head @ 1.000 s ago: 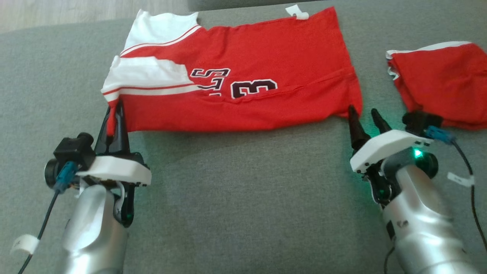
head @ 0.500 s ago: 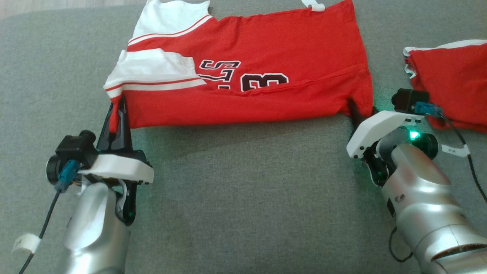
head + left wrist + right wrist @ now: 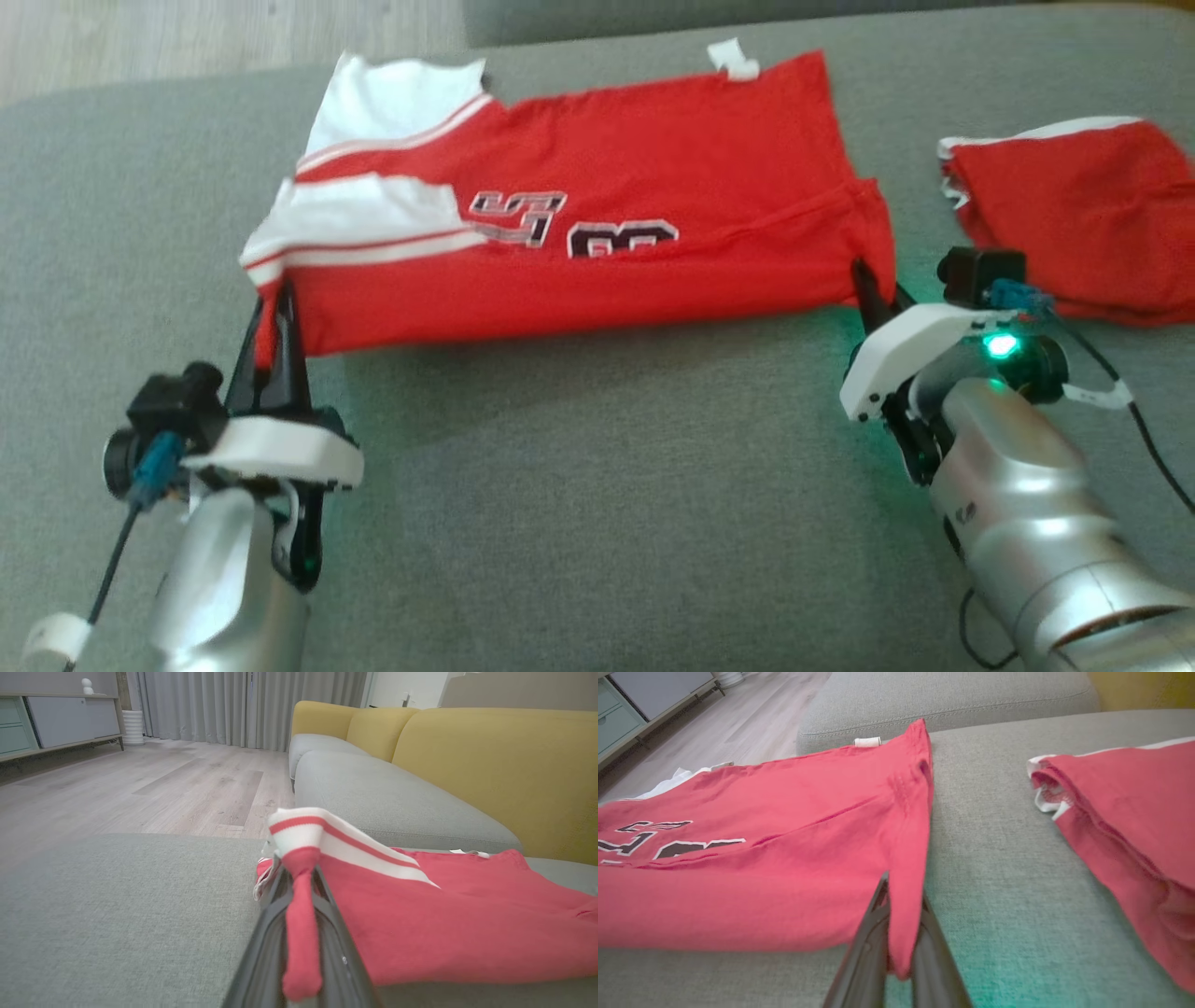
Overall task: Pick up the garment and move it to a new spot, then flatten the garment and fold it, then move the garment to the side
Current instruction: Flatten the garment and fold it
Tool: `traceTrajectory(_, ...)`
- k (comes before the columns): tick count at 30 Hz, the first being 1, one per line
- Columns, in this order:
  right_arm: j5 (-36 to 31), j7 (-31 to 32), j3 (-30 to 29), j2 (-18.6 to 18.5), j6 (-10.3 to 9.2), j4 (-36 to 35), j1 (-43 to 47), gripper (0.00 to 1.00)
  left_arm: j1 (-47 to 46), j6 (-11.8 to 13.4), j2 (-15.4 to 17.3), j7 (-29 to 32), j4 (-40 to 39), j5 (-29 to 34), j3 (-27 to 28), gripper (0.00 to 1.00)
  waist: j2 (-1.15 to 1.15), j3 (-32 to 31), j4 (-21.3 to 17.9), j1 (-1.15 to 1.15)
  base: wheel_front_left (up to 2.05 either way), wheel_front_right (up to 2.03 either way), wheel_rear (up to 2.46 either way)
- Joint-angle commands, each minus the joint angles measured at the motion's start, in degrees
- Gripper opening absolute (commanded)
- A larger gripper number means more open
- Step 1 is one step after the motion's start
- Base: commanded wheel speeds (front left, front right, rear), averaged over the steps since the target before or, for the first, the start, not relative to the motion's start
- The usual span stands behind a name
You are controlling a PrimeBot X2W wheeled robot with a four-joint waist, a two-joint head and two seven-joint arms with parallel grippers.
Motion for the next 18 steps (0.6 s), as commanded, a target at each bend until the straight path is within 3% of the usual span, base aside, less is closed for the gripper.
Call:
traceTrajectory(1, -0.2, -0.8, 1.5, 0.4, 0.21, -1.5, 0.3, 0.0, -0.3, 0.2, 1.8, -0.6, -1.9, 0.6, 2.2, 0.0, 0.0, -1.4, -0.8, 0.0, 0.0, 0.0, 0.0)
traceTrajectory(10, 3.1, 2.3, 4.9, -1.2, 0.21, -5.8, 5.7, 0.0, 5.1, 0.1, 1.3, -0.6, -3.3, 0.9, 2.7, 0.0, 0.0, -6.5, -2.2, 0.0, 0.0, 0.0, 0.0)
traceTrajectory(18, 9.1, 10.1, 7.5, -4.8, 0.21, -13.9, 13.7, 0.0, 11.7, -0.3, 1.3, -0.2, -4.3, 0.9, 1.4, 0.0, 0.0, -11.0, -2.9, 0.0, 0.0, 0.0, 0.0)
